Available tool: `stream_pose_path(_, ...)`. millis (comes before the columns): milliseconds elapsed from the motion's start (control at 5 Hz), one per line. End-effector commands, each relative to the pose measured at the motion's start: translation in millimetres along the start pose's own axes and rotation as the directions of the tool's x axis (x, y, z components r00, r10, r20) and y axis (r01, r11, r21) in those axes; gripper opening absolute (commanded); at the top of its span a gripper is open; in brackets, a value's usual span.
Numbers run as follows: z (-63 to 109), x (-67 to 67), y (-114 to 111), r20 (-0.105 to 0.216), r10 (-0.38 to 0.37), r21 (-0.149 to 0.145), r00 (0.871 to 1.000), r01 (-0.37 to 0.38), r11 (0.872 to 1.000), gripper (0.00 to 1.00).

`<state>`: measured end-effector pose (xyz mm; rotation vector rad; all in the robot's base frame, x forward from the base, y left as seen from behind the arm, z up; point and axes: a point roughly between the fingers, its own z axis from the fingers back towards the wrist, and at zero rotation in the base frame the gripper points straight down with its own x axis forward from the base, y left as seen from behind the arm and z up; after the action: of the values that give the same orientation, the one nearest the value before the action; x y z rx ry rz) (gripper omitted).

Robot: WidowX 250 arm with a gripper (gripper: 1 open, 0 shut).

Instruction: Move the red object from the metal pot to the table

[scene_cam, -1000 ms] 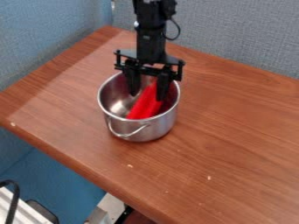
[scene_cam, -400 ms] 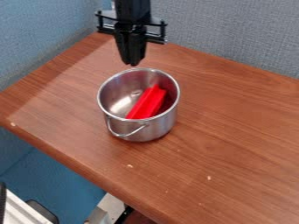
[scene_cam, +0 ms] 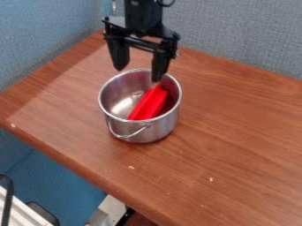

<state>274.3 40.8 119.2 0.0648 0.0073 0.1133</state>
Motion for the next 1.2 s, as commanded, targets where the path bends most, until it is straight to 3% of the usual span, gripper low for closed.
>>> stream_pose_path(0,10.6,-4.3,-7,0.048,-0.034,0.026,0.998,0.033,0.999,1.00)
stream_pose_path(200,11.6,-9.4,-12,0.047,-0.059,0.035,0.997,0.057,0.998,1.00)
stream_pose_path(600,-40.8,-25.6,-17,0.029,-0.065,0.046,0.997,0.063,0.997,1.00)
stream_pose_path(1000,-61.0,-23.4,-36,0.052,-0.076,0.036,0.996,0.074,0.997,1.00)
